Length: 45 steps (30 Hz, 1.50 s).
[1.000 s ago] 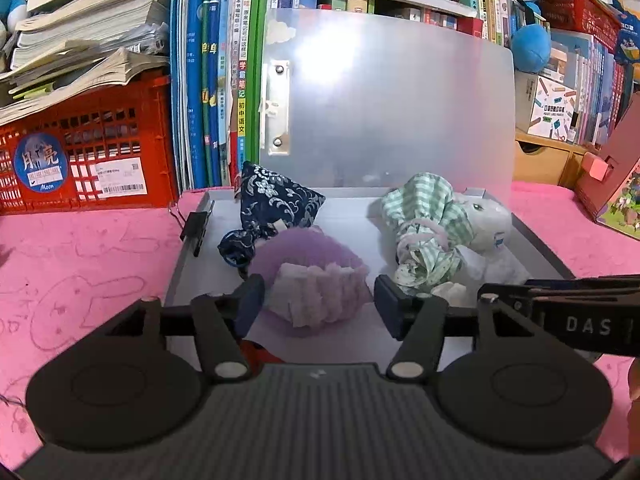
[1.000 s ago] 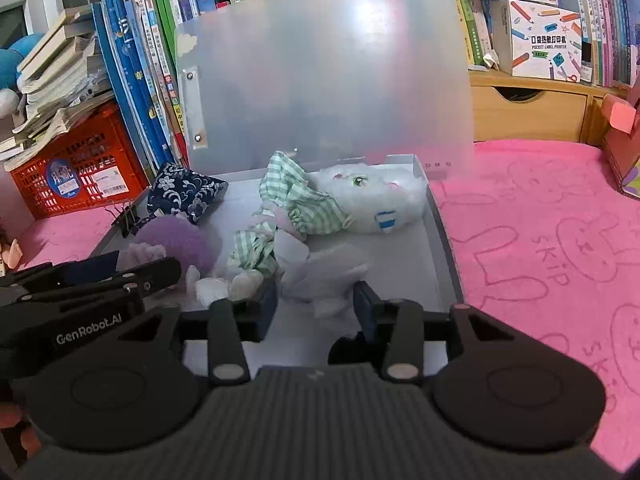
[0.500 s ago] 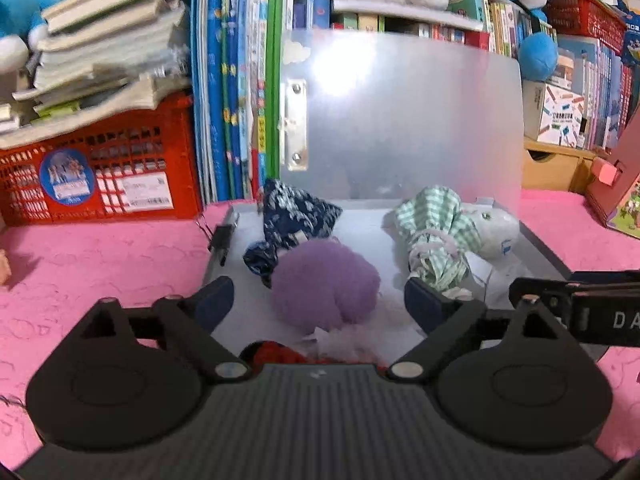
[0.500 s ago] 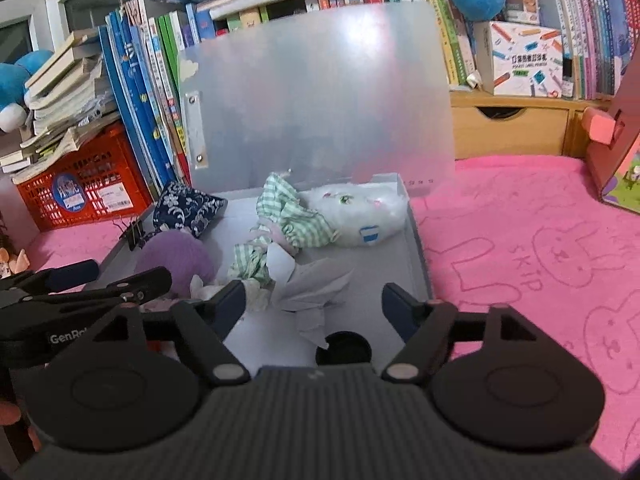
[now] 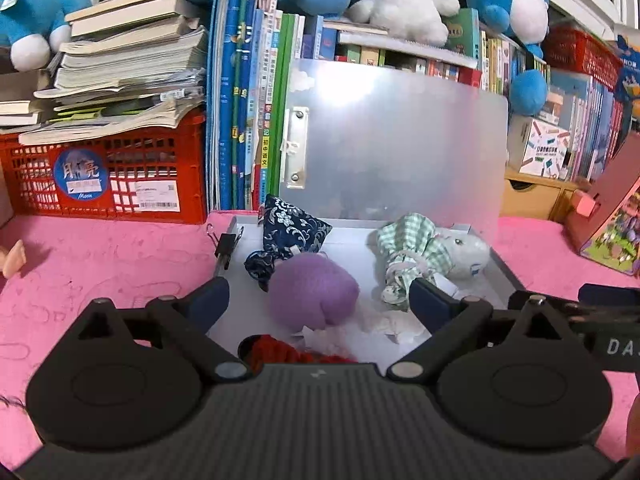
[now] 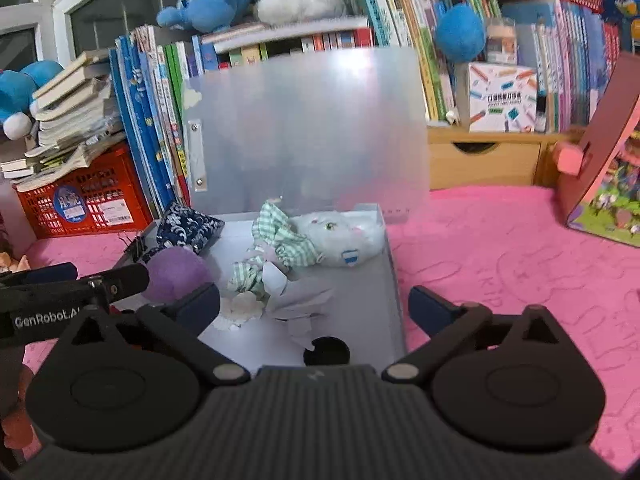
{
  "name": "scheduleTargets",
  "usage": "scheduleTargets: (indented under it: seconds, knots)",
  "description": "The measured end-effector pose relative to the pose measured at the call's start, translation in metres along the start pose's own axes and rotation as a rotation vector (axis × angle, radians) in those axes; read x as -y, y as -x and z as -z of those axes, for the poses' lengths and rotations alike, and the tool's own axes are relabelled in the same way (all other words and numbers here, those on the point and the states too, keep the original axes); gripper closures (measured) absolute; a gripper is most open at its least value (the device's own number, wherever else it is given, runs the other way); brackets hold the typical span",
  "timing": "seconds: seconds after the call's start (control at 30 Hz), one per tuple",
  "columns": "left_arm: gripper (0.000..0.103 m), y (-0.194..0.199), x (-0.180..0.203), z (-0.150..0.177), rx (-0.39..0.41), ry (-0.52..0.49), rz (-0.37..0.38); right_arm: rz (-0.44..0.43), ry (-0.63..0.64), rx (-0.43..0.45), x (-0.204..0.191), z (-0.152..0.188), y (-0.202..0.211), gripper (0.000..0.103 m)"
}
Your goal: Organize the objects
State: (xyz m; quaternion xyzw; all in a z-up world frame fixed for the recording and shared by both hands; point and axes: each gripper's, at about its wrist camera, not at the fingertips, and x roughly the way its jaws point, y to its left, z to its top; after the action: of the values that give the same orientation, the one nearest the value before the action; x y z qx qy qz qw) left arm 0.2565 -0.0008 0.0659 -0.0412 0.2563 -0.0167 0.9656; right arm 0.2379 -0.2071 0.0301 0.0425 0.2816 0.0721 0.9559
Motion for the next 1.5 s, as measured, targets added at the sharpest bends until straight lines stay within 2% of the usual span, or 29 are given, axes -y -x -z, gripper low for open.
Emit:
scheduleTargets:
  seconds: [0.13,0.37,0.53,0.63,0.9,1.1,1.5]
  knots:
    - [0.004,0.015,-0.001,-0.001,-0.004,-0.006,0.000,0.001,0.007,0.011,-0.002,0.001,0.016,0.000]
    - [0.001,0.052,-0.001,0.016,0.057,-0.043,-0.074,0.027,0.003,0.013,-0.005,0.019,0.039,0.000]
    - [0.001,0.071,-0.006,0.032,0.048,-0.021,-0.042,0.035,-0.008,-0.002,-0.003,0.038,0.051,0.000]
    - [0.001,0.081,-0.005,0.045,0.045,-0.043,-0.045,0.036,-0.007,0.002,-0.002,0.049,0.060,0.000]
    - [0.001,0.100,-0.004,0.080,0.007,-0.081,-0.039,0.043,0.001,-0.002,-0.006,0.075,0.077,0.000]
    - [0.001,0.101,-0.008,0.106,-0.059,-0.072,-0.043,0.052,0.045,-0.018,-0.015,0.096,0.083,0.000]
    - [0.001,0.098,-0.007,0.133,-0.121,-0.092,-0.068,0.063,0.059,-0.068,-0.019,0.121,0.080,0.000]
